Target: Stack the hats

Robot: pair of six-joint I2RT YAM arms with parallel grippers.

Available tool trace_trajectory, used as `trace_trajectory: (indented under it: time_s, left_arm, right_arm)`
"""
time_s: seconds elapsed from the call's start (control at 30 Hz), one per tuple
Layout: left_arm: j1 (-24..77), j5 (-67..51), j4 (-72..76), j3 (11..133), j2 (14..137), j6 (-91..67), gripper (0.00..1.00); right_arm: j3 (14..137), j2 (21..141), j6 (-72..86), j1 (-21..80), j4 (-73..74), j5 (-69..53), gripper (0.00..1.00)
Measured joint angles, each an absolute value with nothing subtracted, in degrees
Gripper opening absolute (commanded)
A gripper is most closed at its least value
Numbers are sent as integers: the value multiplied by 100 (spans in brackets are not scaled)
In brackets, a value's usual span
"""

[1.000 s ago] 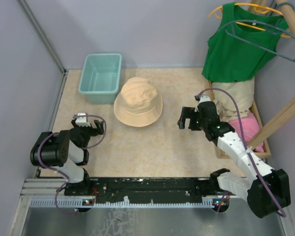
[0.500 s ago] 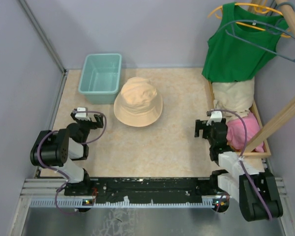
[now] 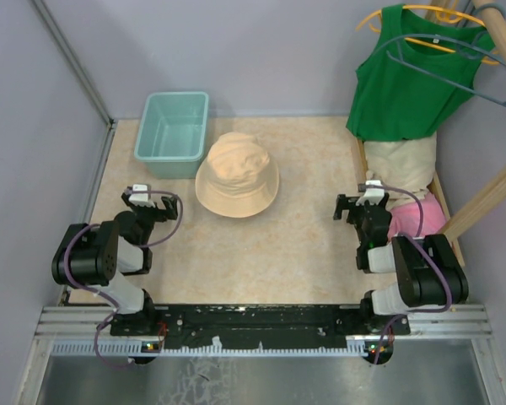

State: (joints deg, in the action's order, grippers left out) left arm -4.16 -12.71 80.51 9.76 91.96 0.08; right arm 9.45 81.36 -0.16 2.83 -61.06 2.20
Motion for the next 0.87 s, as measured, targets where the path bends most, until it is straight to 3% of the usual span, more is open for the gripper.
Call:
trace_trajectory:
  time_s: [0.87]
  left_arm:
    - [-416,-1295,8047,976,9196,10,100]
  right_arm:
    - [1028,8270,106,158,-6386,340,99]
